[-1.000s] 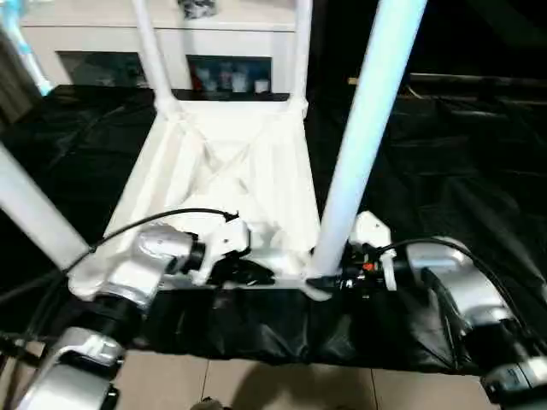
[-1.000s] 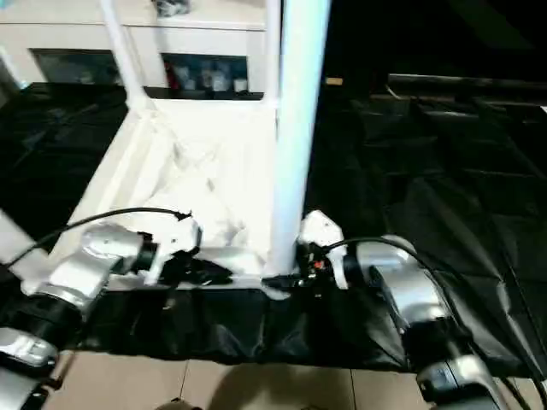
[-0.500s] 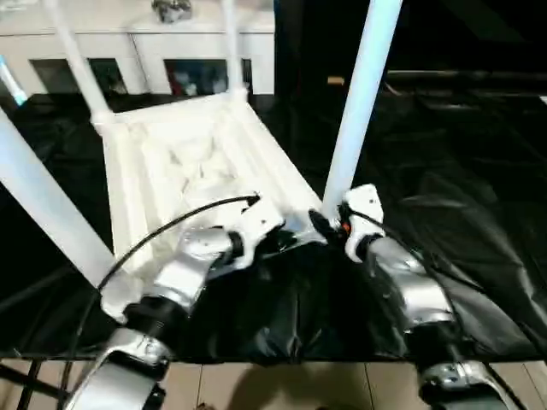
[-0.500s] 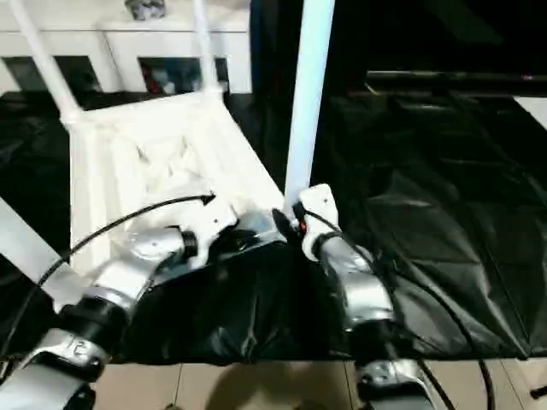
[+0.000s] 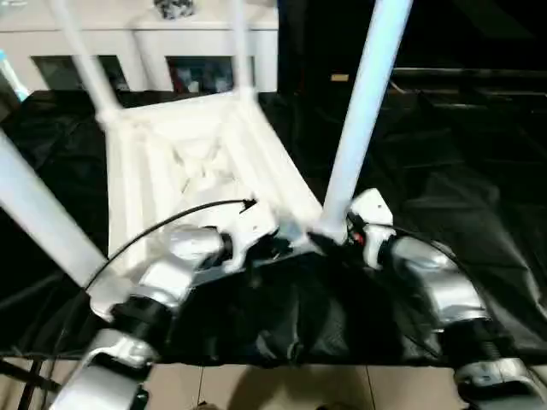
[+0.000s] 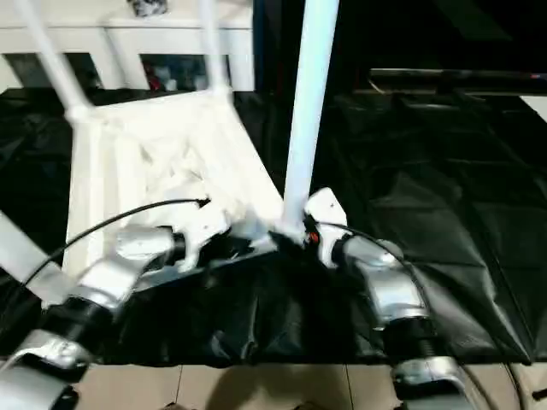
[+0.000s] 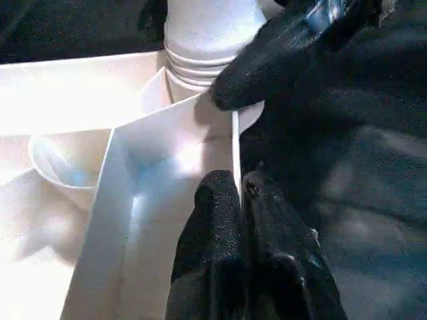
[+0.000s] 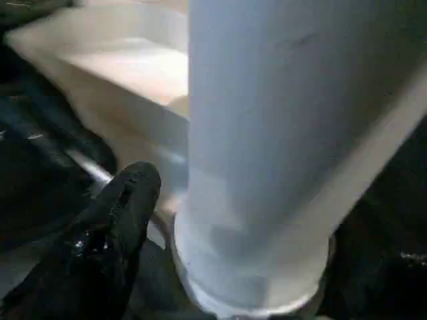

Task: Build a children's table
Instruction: Rotate leg to tighten

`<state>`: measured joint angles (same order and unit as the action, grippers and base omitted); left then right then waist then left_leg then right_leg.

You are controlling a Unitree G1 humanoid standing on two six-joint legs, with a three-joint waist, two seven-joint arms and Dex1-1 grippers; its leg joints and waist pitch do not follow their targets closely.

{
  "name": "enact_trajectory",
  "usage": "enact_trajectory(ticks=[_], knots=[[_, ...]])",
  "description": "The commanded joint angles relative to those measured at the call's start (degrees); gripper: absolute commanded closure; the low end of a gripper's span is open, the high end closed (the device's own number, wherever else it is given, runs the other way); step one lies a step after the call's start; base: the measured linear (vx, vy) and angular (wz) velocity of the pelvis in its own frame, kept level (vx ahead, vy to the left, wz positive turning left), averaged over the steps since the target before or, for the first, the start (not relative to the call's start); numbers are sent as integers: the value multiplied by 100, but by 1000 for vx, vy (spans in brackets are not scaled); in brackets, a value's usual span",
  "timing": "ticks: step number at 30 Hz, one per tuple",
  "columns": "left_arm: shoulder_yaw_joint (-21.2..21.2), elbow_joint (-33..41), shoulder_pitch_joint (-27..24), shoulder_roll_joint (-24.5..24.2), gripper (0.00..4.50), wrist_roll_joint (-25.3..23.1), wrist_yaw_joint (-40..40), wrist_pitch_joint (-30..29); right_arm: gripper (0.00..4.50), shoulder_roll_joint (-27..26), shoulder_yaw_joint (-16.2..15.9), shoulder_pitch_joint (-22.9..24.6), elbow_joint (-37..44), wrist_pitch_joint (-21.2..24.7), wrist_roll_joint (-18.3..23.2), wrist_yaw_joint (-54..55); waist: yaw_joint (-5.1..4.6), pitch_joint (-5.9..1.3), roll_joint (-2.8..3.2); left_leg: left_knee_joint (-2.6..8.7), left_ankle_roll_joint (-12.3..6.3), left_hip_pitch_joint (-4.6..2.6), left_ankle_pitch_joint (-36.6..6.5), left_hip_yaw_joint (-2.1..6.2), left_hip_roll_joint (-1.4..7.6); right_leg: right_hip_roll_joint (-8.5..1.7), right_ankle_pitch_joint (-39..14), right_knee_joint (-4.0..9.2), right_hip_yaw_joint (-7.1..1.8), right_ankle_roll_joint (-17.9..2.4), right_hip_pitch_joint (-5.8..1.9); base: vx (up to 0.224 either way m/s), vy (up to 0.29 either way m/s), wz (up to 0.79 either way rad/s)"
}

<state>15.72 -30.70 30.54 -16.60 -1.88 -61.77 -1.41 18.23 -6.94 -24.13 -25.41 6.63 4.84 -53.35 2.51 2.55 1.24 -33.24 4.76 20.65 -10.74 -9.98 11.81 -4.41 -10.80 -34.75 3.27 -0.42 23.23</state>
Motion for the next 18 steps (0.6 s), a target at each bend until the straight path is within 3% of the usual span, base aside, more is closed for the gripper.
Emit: enact_trajectory(ticks=[1, 2, 5, 6, 18], knots=[[61, 90, 52, -9, 450, 164, -350, 198, 65, 69, -227, 35, 268, -50, 202, -698, 32, -357, -37, 314, -553, -7, -907, -20, 122, -286, -376, 351, -222, -1512, -356, 0, 0, 0], [70, 82, 53, -60, 450, 169, -427, 227, 65, 128, -252, 37, 271, -57, 205, -813, 43, -354, -61, 313, -563, -8, -891, -26, 135, -285, -367, 342, -216, -1535, -340, 0, 0, 0], [100, 38, 77, -240, 450, 201, -700, 308, 65, 322, -362, 11, 249, -54, 296, -1242, 94, -347, -39, 314, -501, -26, -984, -27, 148, -302, -569, 354, -212, -1542, -314, 0, 0, 0], [108, 15, 89, -295, 450, 212, -787, 351, 65, 376, -401, 0, 239, -39, 330, -1390, 108, -347, -79, 311, -484, -30, -1020, -34, 146, -302, -626, 359, -212, -1520, -312, 0, 0, 0], [154, -210, 206, -449, 450, 227, -1183, 584, 161, 410, -576, -64, 112, -119, 301, -1754, 152, -358, -103, 300, -468, -1, -793, -23, 137, -322, -583, 323, -206, -1459, -322, 0, 0, 0]])
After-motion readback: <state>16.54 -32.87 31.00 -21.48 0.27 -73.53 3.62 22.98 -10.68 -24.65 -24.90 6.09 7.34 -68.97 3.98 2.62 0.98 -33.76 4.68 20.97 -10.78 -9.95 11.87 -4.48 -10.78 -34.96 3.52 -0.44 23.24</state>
